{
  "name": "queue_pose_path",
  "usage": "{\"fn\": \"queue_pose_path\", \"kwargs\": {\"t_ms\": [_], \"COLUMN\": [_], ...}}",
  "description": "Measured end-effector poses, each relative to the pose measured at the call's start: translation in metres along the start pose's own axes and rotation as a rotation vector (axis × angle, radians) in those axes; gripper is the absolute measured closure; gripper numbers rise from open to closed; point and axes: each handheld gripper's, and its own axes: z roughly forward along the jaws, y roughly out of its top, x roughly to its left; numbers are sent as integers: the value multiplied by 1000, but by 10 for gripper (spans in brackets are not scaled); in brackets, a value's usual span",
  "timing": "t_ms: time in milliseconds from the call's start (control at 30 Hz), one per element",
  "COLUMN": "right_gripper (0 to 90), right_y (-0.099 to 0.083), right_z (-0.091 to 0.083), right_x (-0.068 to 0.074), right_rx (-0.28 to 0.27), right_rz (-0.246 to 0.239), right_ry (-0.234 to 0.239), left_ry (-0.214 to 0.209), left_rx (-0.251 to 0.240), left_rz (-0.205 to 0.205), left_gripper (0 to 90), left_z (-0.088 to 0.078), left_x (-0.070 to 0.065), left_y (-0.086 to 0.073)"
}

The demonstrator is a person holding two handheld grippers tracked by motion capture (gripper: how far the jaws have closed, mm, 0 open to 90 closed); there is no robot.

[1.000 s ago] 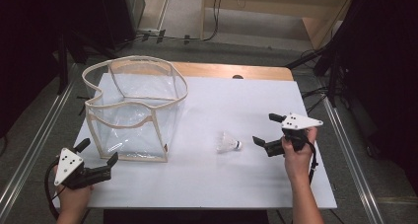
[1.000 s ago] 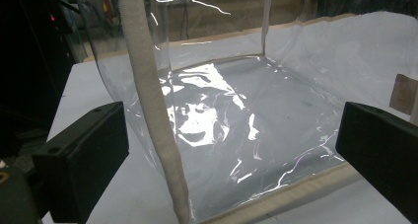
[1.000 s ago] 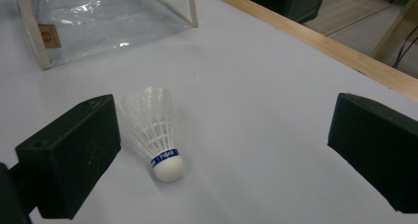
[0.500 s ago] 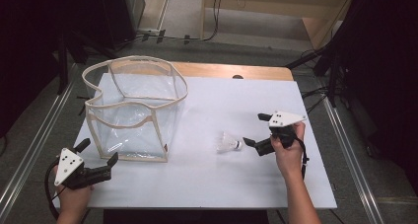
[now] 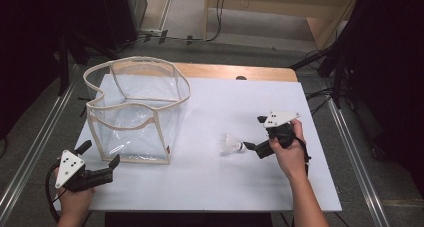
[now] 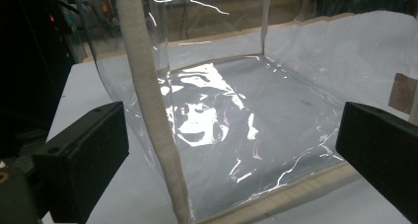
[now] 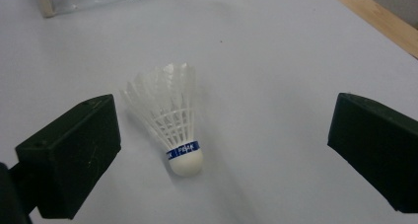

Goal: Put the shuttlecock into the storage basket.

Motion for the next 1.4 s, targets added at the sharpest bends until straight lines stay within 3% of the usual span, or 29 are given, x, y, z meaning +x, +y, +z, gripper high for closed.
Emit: {"fn": "queue_pose_path", "kwargs": {"t_ms": [200, 333, 700, 1067, 1267, 1400], "right_gripper": [0, 0, 0, 0, 0, 49], "right_y": [3, 6, 9, 13, 14, 16], "right_z": [3, 7, 18, 26, 34, 39], "right_x": [0, 1, 2, 10, 13, 17], "right_rx": [66, 122, 206, 301, 354, 384], "right_rz": [-21, -24, -25, -100, -121, -134], "right_ry": [5, 36, 56, 56, 84, 95], "left_ry": [-1, -2, -3, -1, -1, -2], "left_rx": [0, 0, -2, -2, -2, -2], "left_rz": [1, -1, -2, -1, -2, -3], "left_gripper": [3, 3, 3, 3, 3, 3], "left_z": [0, 0, 0, 0, 0, -1], "left_x": [0, 0, 0, 0, 0, 0], "left_y": [0, 0, 0, 0, 0, 0]}}
